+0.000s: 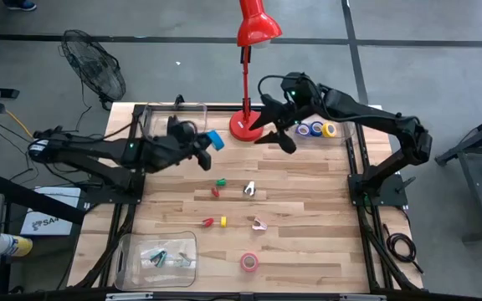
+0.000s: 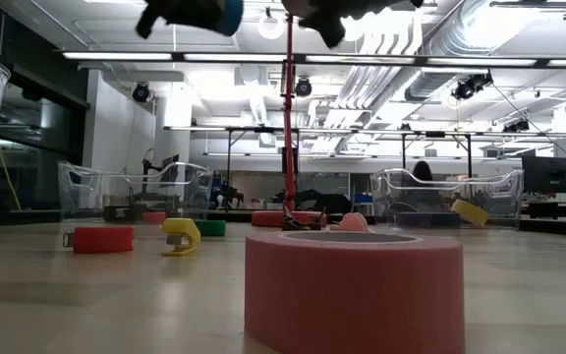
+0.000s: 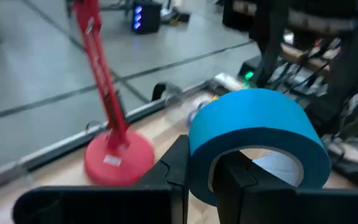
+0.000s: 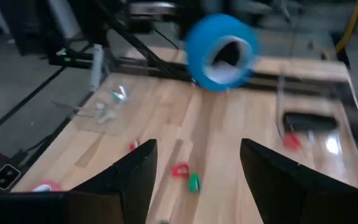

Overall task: Pick and place Stapler, Stapler remover, tape
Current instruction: Put the light blue tape into the top left transparent bin

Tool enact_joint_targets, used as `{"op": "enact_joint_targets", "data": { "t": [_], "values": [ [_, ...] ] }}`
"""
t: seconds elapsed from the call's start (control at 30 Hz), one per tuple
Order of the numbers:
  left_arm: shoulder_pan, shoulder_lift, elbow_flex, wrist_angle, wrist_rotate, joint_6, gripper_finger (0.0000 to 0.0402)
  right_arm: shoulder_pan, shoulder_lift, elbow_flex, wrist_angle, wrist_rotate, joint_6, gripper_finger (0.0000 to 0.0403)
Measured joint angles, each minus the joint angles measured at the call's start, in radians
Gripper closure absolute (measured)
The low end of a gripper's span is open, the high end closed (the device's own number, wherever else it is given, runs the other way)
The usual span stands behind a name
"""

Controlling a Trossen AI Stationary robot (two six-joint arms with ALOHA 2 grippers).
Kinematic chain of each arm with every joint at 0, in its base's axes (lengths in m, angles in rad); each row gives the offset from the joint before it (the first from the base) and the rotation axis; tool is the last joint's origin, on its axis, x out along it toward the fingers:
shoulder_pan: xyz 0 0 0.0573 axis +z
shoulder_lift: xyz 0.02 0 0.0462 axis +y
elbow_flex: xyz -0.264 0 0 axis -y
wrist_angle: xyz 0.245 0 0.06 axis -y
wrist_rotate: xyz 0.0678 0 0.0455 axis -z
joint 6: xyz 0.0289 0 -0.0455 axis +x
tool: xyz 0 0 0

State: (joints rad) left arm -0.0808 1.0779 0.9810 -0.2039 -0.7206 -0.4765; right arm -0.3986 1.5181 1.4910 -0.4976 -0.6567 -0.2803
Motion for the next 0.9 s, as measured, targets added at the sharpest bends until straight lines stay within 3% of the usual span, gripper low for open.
{"op": "enact_joint_targets", "data": {
  "t": [0.3,0.47,0.9],
  "values": [
    [0.172,0.049,0.001,0.207,0.273,0.142,0.0368,0.059,0.000,0.000,0.126,0.073,-0.006,0.0181],
    [0.220,0.118,0.001,0.320,0.370,0.199,0.0368,0.058,0.004,0.000,0.166,0.076,0.046,0.0181],
    [0.258,0.189,-0.001,0.457,0.455,0.222,0.0368,0.061,0.016,0.000,0.164,0.080,0.075,0.0181]
  ]
}}
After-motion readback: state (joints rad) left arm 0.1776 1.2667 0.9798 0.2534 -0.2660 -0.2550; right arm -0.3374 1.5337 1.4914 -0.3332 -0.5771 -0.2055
